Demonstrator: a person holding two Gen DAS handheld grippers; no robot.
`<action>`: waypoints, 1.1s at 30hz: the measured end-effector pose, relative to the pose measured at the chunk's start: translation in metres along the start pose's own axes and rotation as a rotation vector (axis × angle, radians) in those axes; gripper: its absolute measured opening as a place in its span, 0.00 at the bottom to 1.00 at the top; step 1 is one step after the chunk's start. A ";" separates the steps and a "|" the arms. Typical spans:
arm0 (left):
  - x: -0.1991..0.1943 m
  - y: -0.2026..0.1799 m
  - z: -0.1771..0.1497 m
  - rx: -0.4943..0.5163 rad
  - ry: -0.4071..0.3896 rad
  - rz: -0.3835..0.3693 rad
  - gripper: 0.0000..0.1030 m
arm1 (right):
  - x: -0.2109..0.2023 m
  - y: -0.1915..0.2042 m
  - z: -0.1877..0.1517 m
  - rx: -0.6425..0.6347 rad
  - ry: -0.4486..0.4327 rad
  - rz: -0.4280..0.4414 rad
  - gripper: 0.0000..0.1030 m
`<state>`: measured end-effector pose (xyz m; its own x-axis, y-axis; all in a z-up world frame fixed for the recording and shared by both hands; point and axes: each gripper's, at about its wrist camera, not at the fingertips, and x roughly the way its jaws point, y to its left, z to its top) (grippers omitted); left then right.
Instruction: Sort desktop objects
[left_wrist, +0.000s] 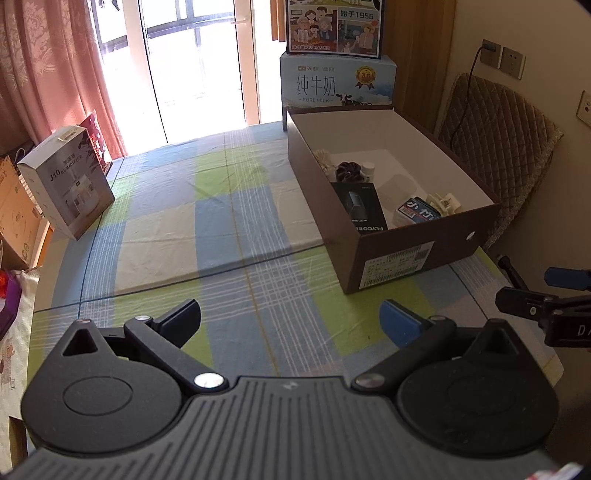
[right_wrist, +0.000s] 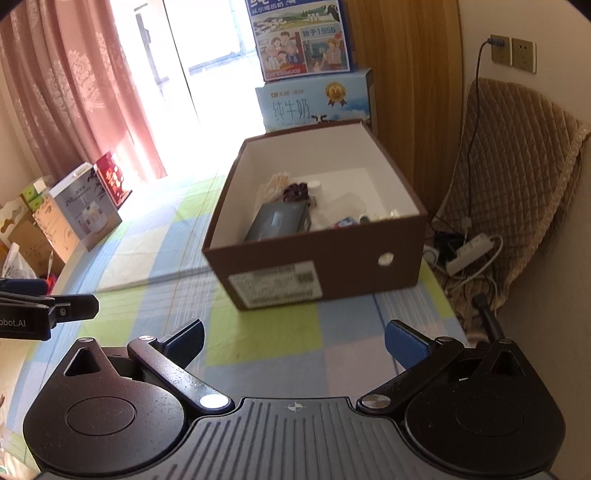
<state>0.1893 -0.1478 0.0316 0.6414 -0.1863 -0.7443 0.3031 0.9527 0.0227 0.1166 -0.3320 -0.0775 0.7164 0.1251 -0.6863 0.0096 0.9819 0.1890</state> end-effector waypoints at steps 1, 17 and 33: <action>-0.002 0.001 -0.004 0.001 0.003 0.000 0.99 | -0.001 0.002 -0.003 -0.004 0.003 -0.001 0.98; -0.023 0.005 -0.041 0.008 0.041 0.009 0.99 | -0.017 0.016 -0.028 -0.022 0.045 -0.014 0.98; -0.023 0.001 -0.058 -0.005 0.097 0.047 0.99 | -0.018 0.014 -0.033 -0.033 0.080 -0.023 0.98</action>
<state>0.1338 -0.1290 0.0097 0.5837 -0.1177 -0.8034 0.2708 0.9610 0.0559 0.0813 -0.3159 -0.0858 0.6582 0.1122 -0.7444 0.0015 0.9886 0.1504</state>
